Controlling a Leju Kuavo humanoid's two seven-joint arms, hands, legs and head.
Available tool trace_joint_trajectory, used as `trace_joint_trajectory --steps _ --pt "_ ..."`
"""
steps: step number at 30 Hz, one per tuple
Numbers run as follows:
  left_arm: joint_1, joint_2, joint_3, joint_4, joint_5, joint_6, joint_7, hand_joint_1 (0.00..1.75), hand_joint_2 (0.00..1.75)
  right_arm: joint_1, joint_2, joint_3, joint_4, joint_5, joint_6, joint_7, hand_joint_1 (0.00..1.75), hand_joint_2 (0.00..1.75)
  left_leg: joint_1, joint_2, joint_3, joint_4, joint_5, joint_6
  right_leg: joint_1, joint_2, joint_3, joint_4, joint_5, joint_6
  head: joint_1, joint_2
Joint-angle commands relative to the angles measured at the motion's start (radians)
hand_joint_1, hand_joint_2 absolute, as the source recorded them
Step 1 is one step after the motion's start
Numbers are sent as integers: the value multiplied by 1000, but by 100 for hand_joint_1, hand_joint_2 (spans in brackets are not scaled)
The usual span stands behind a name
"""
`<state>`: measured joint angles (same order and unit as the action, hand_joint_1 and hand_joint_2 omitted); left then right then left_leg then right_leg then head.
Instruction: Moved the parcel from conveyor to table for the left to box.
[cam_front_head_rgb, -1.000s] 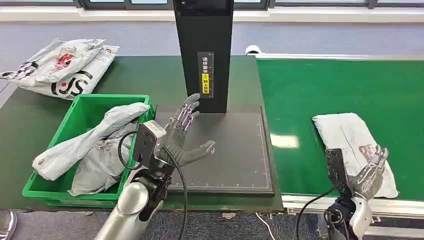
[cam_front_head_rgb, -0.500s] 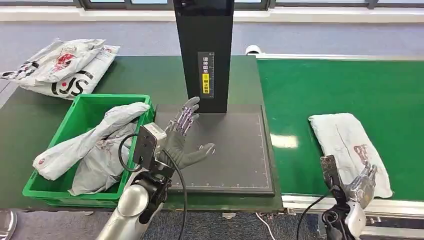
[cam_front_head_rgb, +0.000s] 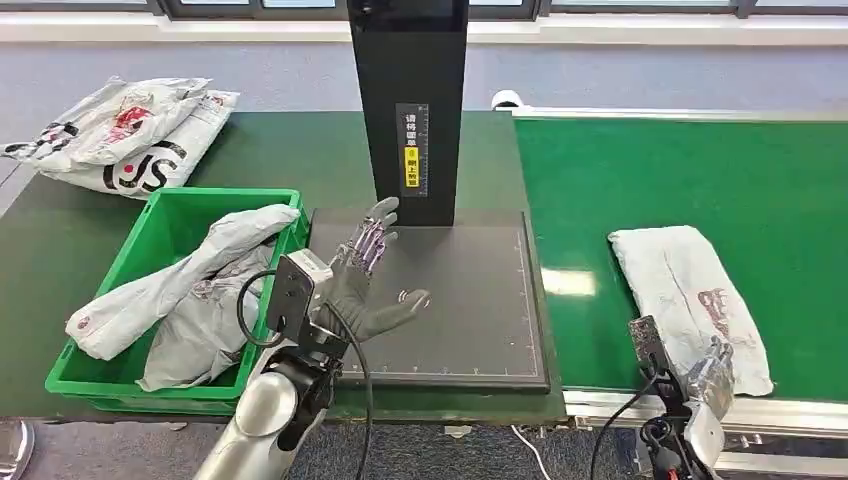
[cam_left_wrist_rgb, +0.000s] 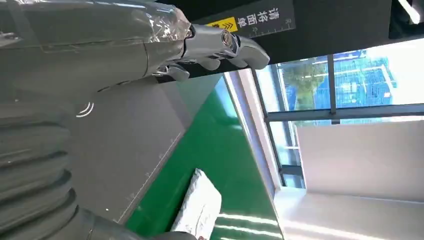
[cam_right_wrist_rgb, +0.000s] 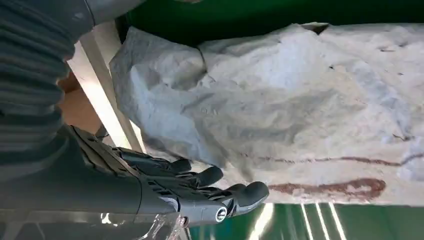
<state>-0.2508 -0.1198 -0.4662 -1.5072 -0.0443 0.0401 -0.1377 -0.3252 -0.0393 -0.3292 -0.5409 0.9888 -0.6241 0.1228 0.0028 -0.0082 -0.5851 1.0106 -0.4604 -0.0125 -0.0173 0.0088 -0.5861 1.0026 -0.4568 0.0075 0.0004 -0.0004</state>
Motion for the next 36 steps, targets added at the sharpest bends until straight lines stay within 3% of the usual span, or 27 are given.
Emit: trace_joint_trajectory --steps 1,16,17,36 --pt "-16 24 -2 34 2 -5 1 0 175 -62 -10 -32 128 2 19 7 0 175 1 2 2 -2 0 0 1 1 2 -2 1 -1 0 0" --pt "-16 25 -2 31 2 -5 1 0 175 -67 -10 -20 143 12 51 6 0 175 0 1 2 -2 0 0 1 0 3 -2 1 -1 0 0" --pt "-16 25 -2 31 2 -5 1 0 175 -68 -10 -17 142 15 53 5 175 175 1 1 2 -1 0 0 1 0 3 -2 1 0 0 0" --pt "-35 13 8 34 0 -8 5 0 175 -48 42 4 0 -3 68 -54 175 175 1 1 1 0 0 0 1 0 1 -1 1 -1 0 0"
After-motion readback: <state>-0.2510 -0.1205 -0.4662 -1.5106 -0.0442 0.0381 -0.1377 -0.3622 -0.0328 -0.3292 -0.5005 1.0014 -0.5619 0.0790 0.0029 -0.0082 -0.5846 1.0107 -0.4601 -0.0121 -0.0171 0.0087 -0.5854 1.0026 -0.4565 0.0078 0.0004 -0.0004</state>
